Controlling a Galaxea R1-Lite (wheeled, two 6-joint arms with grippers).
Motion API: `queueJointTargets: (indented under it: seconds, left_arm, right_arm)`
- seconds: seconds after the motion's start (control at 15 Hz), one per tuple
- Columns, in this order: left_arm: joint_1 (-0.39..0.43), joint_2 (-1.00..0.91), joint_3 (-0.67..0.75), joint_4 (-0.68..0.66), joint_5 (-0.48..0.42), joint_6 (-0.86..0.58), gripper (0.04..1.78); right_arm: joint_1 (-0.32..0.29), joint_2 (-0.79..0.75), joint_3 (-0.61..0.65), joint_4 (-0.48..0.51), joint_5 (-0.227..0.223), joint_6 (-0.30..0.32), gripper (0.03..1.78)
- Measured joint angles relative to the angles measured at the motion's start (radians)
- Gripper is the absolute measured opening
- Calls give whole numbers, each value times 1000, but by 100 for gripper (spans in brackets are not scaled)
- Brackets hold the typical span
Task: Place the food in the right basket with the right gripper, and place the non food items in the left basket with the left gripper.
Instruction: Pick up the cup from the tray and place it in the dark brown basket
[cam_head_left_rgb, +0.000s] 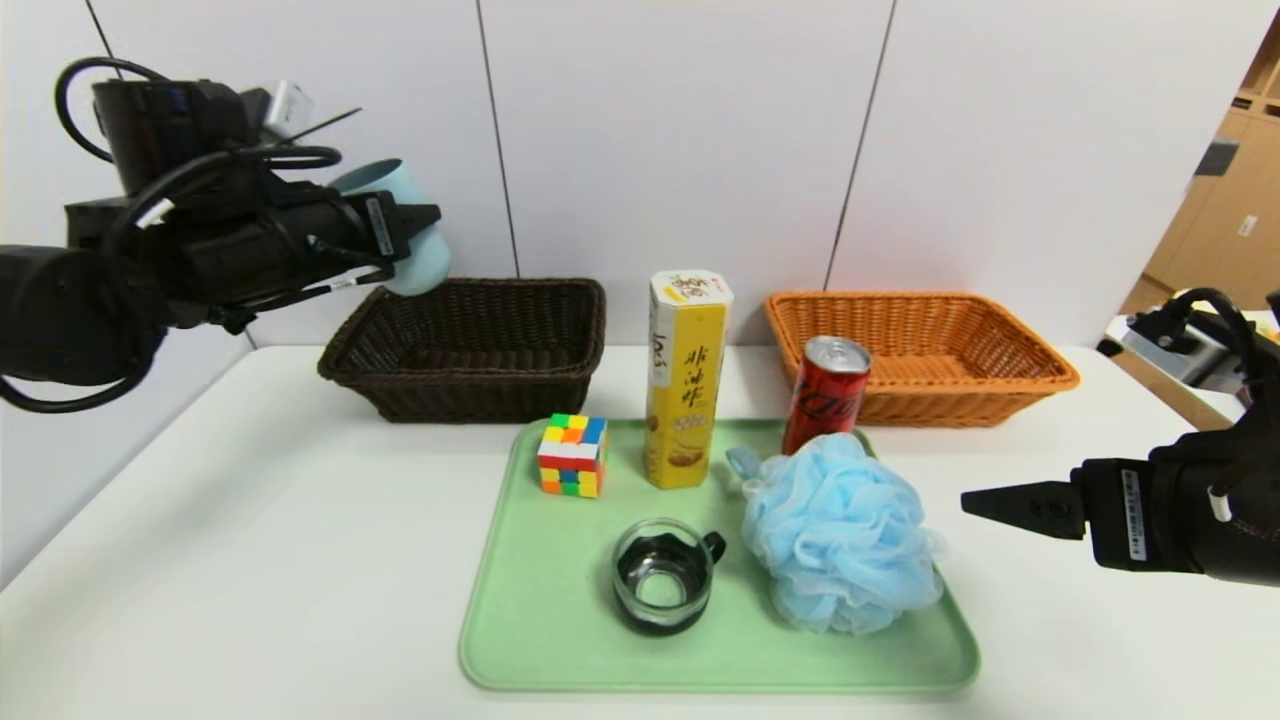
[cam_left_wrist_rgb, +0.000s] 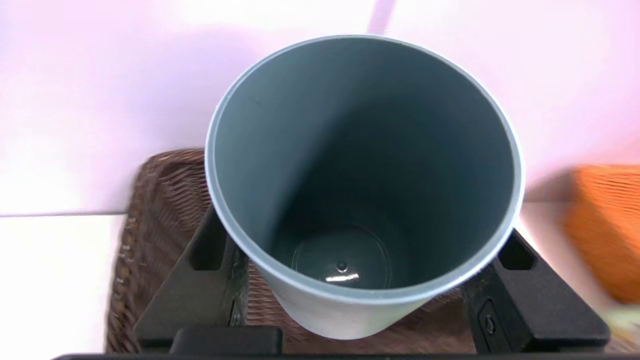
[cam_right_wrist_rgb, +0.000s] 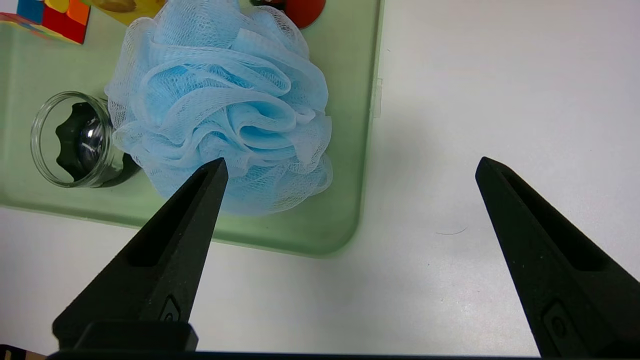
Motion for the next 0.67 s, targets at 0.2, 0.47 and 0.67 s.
queueJointTargets:
  seconds: [0.2, 0.47, 0.67]
  left_arm:
    - [49, 121, -43, -16, 17, 5, 112]
    - [80, 223, -66, -17, 17, 21, 112]
    - [83, 276, -85, -35, 17, 25, 112]
  right_arm:
    - [-5, -1, 4, 1, -2, 3, 171]
    - [-11, 0, 6, 0, -1, 21, 171]
    - [-10, 2, 6, 0, -1, 22, 171]
